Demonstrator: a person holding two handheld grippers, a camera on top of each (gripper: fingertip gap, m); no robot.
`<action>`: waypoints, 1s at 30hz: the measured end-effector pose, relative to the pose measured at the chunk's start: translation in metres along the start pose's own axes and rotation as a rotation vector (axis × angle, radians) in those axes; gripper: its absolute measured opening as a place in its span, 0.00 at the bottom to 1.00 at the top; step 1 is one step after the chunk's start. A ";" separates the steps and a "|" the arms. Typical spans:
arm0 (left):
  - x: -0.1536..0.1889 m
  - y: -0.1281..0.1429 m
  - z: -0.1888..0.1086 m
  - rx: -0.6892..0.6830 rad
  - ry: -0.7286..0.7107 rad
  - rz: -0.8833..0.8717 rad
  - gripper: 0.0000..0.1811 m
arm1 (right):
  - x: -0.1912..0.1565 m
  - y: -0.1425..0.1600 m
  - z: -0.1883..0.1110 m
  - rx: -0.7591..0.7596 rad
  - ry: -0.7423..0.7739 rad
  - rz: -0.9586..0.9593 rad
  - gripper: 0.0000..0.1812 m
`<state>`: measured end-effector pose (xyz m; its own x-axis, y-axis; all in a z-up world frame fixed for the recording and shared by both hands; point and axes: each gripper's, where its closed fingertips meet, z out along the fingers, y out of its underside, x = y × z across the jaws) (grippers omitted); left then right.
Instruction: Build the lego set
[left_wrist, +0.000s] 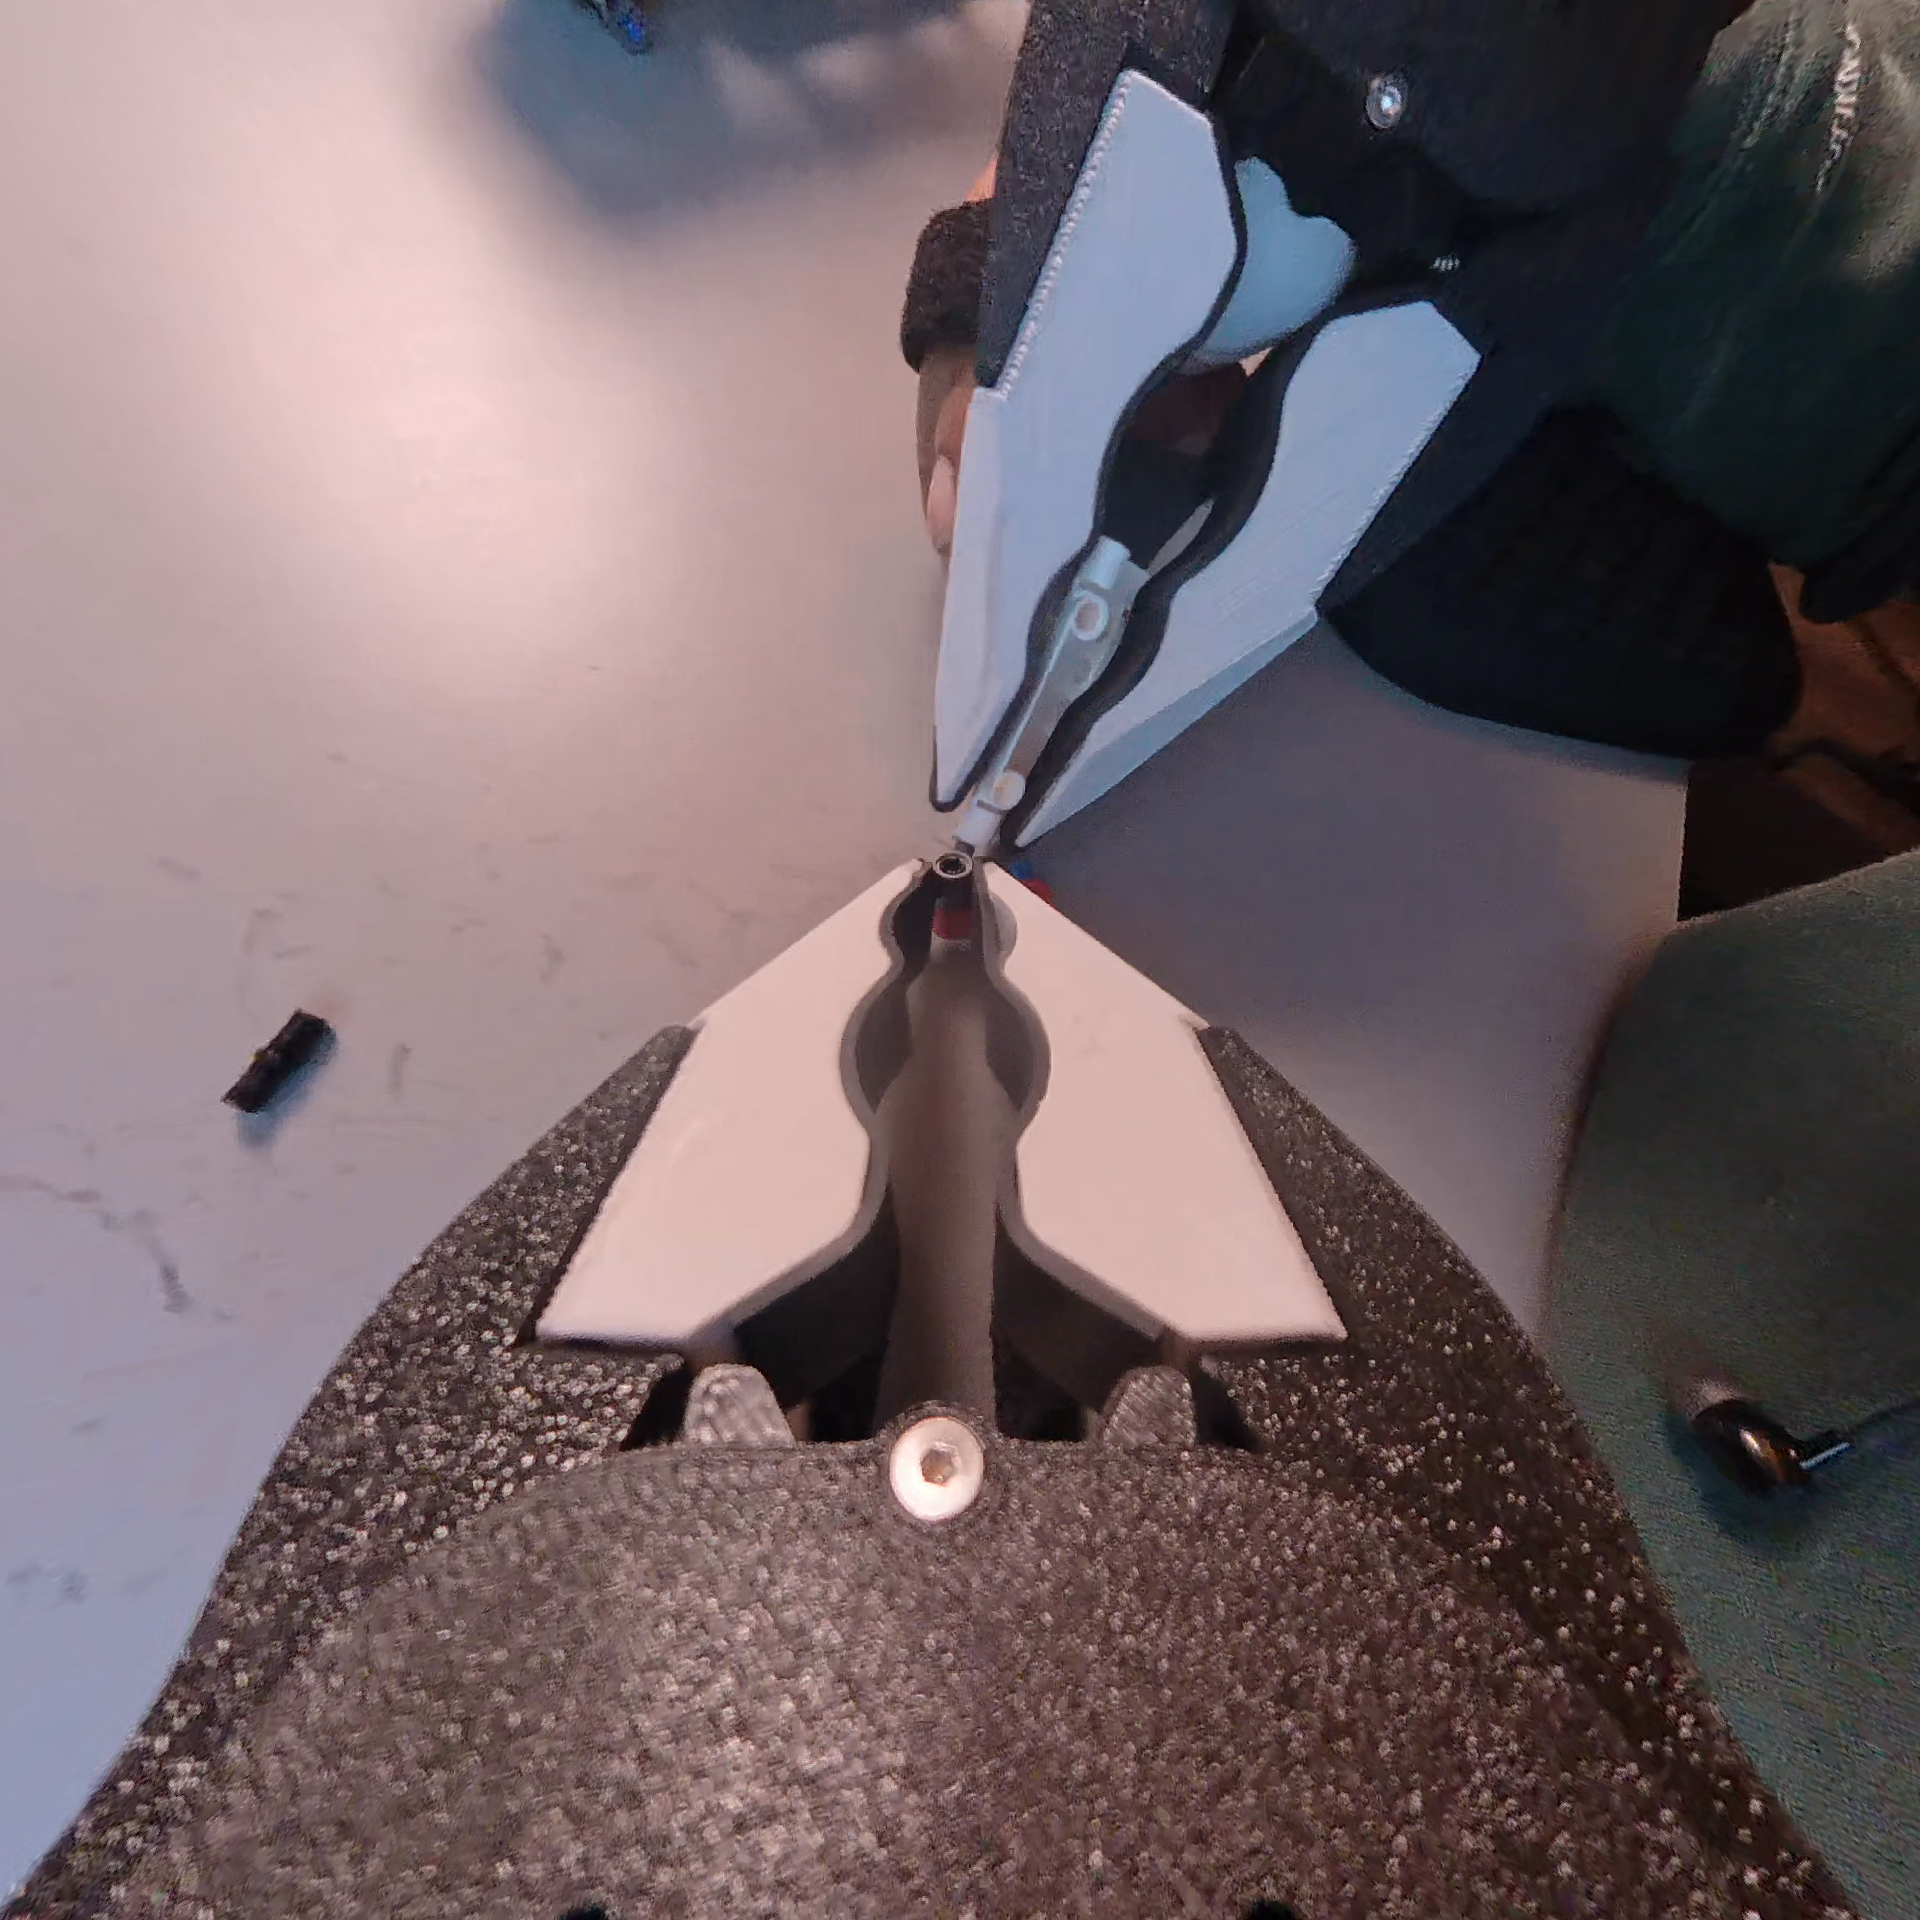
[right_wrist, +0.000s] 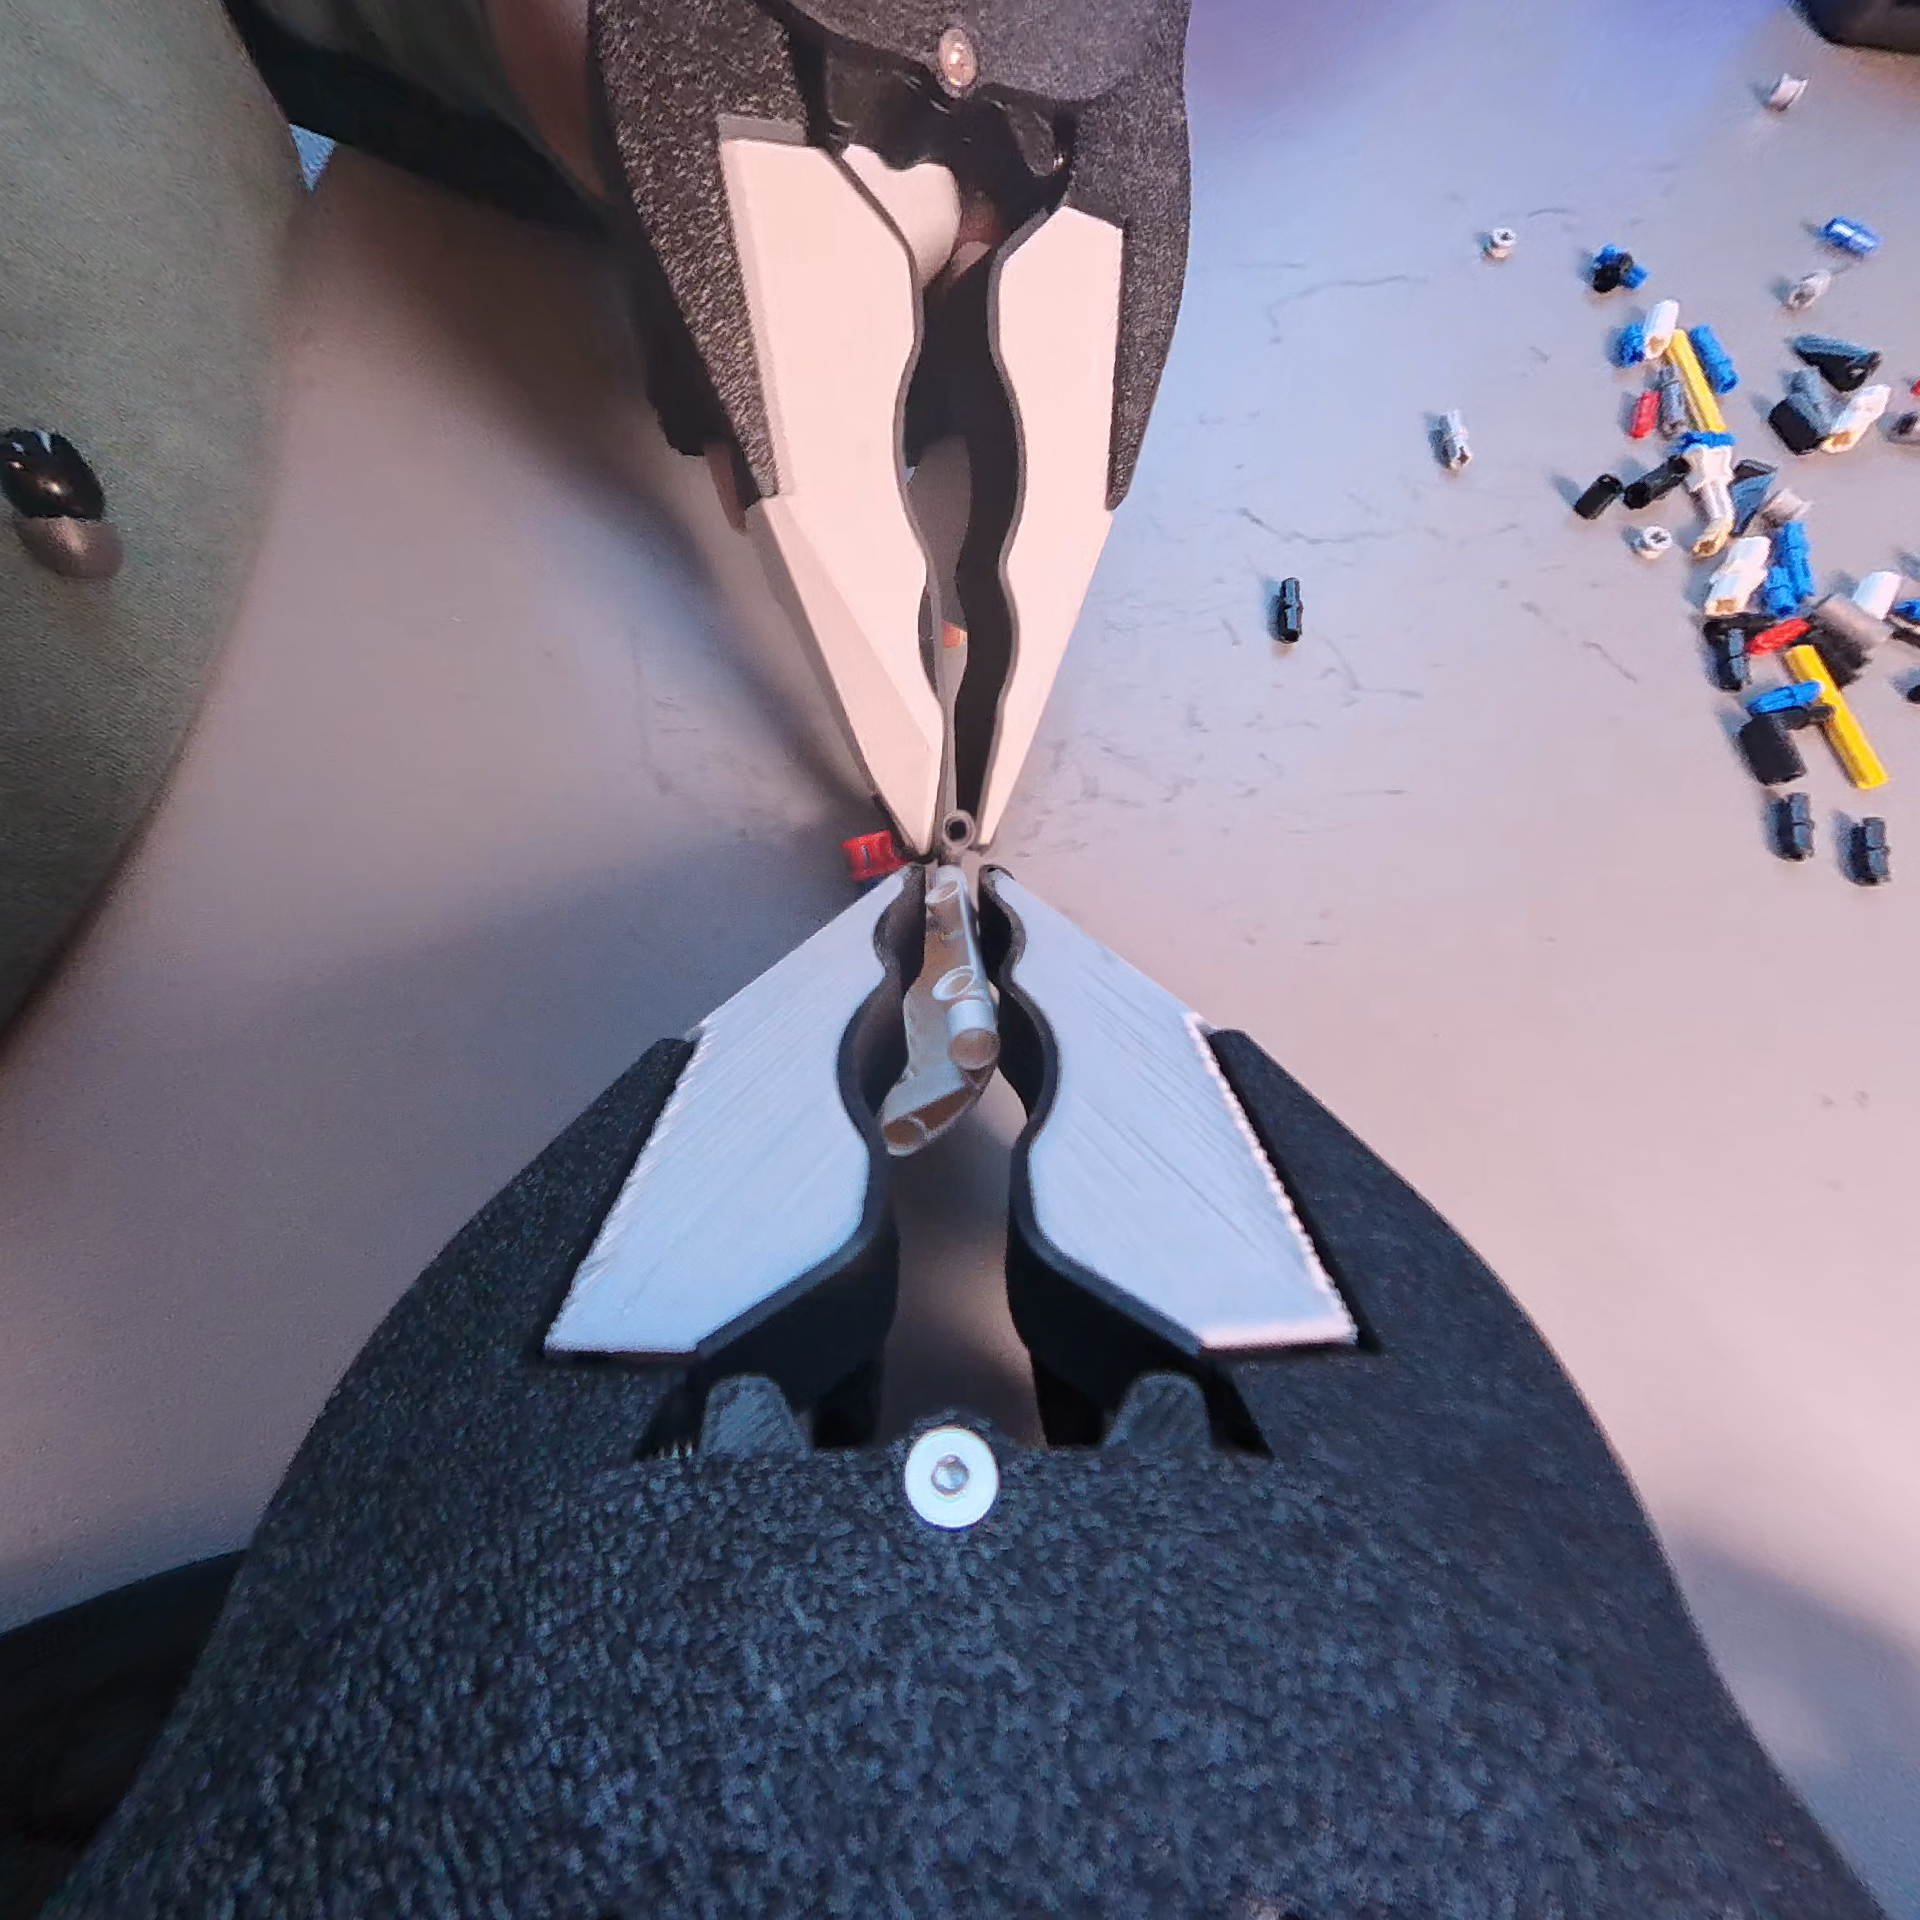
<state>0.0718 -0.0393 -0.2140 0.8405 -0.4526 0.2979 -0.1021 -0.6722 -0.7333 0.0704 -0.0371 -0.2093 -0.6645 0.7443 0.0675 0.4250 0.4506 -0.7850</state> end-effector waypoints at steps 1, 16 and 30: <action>-0.002 0.000 -0.001 0.002 0.001 -0.009 0.03 | 0.000 0.000 -0.001 0.002 0.004 -0.014 0.05; 0.001 0.009 -0.003 -0.058 0.001 0.282 0.06 | 0.014 0.016 -0.012 -0.101 0.067 -0.011 0.11; 0.002 0.013 -0.012 -0.066 0.055 0.257 0.06 | -0.002 -0.005 0.016 -0.147 0.006 -0.119 0.06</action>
<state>0.0654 -0.0558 -0.2159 0.7529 -0.6428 0.1413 -0.3442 -0.5675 -0.7479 0.0602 -0.0486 -0.2152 -0.7121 0.6839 0.1589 0.4286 0.6027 -0.6731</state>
